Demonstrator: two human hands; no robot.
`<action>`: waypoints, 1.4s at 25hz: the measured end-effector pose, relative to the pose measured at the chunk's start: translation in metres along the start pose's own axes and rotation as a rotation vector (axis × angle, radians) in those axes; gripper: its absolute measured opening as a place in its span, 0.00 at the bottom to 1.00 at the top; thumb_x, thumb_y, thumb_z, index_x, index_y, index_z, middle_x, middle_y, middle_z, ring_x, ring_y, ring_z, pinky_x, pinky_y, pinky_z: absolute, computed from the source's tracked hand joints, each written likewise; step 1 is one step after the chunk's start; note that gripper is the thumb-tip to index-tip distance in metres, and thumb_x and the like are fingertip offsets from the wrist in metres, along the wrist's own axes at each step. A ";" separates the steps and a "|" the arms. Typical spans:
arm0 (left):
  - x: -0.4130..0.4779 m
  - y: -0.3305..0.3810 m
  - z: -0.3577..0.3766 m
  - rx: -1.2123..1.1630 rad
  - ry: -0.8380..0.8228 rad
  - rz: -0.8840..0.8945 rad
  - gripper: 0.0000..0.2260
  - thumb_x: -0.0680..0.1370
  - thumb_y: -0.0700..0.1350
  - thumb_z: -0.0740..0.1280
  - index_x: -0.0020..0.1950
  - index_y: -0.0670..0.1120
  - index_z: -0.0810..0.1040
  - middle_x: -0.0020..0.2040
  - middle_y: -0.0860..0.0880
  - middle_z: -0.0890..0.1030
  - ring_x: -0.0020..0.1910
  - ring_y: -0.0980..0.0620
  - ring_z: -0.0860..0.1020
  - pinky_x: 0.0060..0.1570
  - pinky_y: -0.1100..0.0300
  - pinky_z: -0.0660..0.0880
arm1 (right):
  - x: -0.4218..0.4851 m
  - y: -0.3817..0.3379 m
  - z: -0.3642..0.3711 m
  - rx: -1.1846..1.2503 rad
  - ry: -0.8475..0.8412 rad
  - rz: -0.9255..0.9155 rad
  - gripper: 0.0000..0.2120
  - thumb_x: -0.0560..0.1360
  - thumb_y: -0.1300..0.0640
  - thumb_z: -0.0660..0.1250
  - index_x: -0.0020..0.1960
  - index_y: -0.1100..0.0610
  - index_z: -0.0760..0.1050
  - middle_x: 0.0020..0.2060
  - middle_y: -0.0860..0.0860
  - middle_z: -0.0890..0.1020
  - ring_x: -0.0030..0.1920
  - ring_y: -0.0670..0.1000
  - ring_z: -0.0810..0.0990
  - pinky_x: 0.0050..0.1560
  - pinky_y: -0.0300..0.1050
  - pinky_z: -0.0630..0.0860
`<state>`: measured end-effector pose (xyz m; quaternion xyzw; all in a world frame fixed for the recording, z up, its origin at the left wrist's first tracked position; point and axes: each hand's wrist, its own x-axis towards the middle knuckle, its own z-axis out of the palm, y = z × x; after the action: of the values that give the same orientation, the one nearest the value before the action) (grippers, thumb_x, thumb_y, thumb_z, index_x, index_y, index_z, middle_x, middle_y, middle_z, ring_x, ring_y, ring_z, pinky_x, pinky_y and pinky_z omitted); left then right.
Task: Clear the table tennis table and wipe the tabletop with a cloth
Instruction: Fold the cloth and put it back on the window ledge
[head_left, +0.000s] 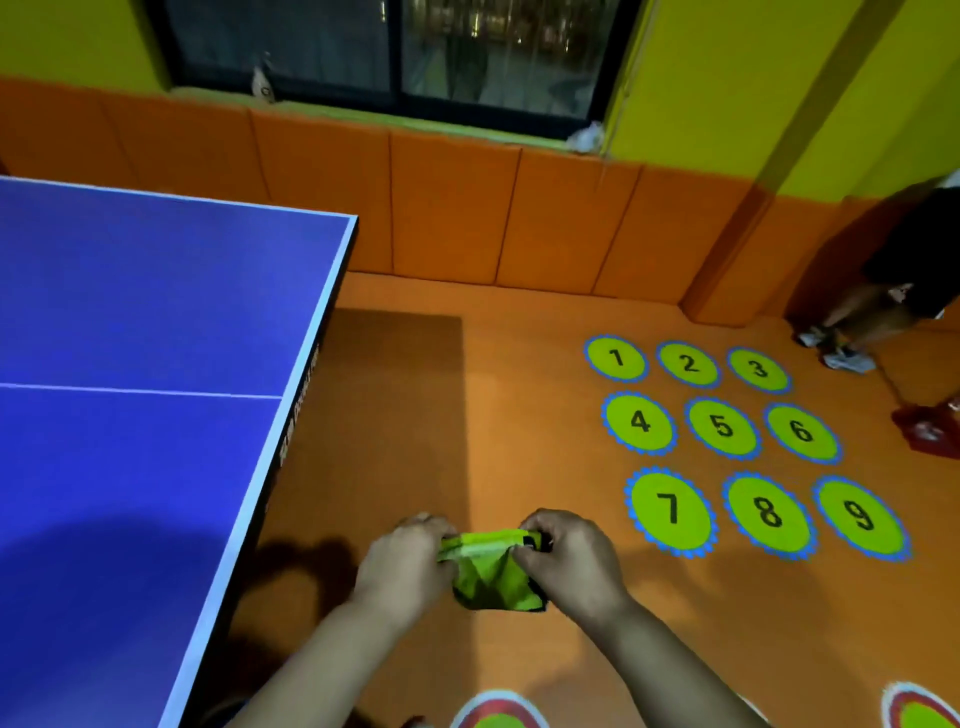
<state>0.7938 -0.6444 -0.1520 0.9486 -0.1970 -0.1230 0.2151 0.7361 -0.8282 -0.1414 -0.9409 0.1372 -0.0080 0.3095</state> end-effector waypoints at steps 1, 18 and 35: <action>0.027 0.003 -0.010 0.003 0.004 0.016 0.15 0.74 0.51 0.66 0.60 0.56 0.74 0.59 0.55 0.75 0.57 0.52 0.75 0.51 0.60 0.69 | 0.025 -0.001 -0.009 0.001 0.021 0.009 0.03 0.67 0.52 0.70 0.41 0.49 0.79 0.34 0.45 0.77 0.37 0.46 0.76 0.36 0.42 0.68; 0.482 0.009 -0.108 0.028 0.279 -0.158 0.07 0.78 0.45 0.60 0.55 0.50 0.73 0.52 0.52 0.76 0.48 0.49 0.77 0.45 0.56 0.71 | 0.545 0.042 -0.073 0.217 -0.156 -0.112 0.06 0.71 0.58 0.70 0.39 0.47 0.79 0.29 0.40 0.79 0.28 0.41 0.74 0.31 0.40 0.68; 0.892 -0.136 -0.264 -0.618 0.521 -0.286 0.14 0.70 0.52 0.72 0.53 0.51 0.77 0.48 0.57 0.81 0.50 0.61 0.78 0.51 0.59 0.76 | 0.992 -0.191 -0.018 0.722 -0.457 -0.091 0.12 0.75 0.67 0.66 0.35 0.59 0.78 0.29 0.52 0.77 0.32 0.48 0.73 0.35 0.38 0.70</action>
<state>1.7170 -0.8171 -0.1150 0.8566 0.0438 0.0390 0.5126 1.7375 -0.9527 -0.0844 -0.7547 0.0118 0.1397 0.6409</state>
